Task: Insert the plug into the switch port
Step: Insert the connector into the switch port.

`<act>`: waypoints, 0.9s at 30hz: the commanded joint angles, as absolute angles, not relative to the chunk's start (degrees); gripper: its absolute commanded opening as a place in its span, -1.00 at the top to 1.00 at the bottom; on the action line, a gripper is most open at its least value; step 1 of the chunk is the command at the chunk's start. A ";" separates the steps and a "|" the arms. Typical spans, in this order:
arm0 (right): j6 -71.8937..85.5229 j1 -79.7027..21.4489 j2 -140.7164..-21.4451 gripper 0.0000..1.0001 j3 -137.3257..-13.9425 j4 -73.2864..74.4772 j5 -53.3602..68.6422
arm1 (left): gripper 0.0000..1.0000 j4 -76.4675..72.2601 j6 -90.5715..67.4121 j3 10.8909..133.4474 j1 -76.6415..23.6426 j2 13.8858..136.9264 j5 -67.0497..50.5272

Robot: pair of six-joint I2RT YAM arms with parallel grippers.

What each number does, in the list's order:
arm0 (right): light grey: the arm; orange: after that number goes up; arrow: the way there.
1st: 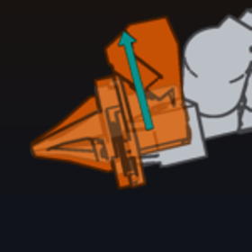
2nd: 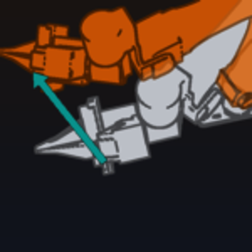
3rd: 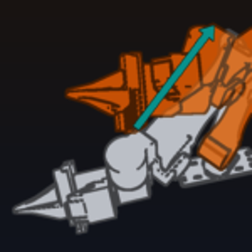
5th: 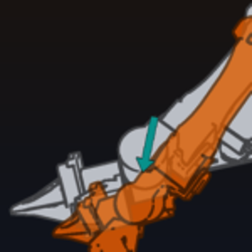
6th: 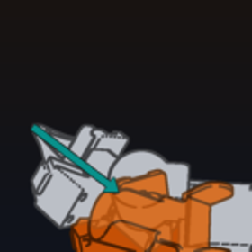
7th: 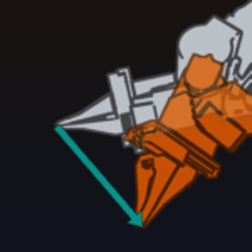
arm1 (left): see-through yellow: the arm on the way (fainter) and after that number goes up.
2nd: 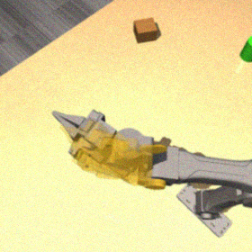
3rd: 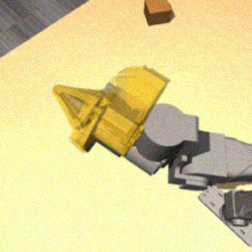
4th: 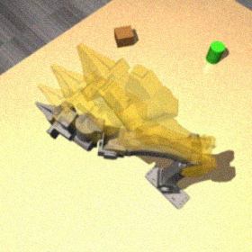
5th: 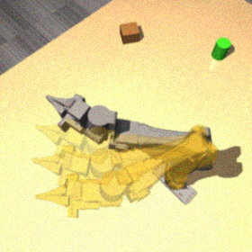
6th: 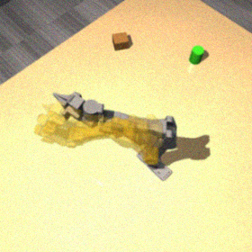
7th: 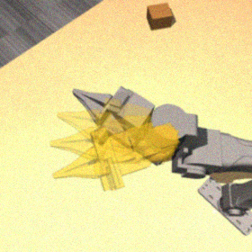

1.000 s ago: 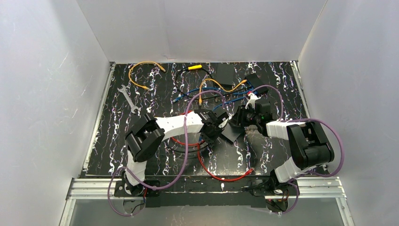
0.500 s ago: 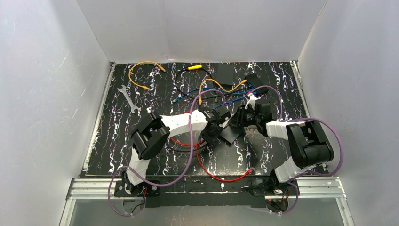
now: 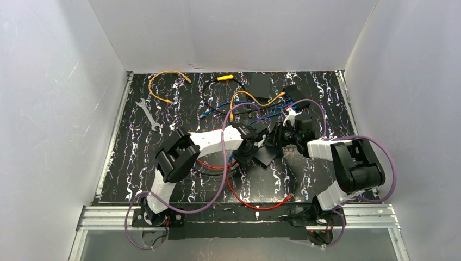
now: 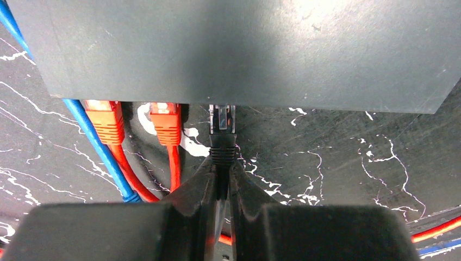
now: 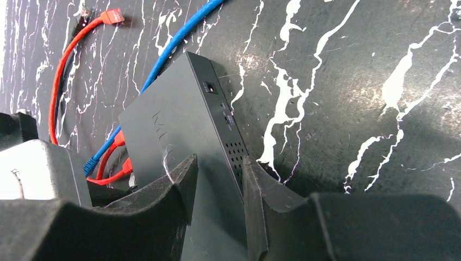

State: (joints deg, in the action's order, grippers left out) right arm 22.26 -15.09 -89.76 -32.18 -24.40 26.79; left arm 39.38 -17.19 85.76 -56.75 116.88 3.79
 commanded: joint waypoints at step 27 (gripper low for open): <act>25.05 -15.29 -92.54 0.13 -32.70 -29.26 31.81 | 1.00 26.47 -14.95 81.45 -61.52 114.87 14.77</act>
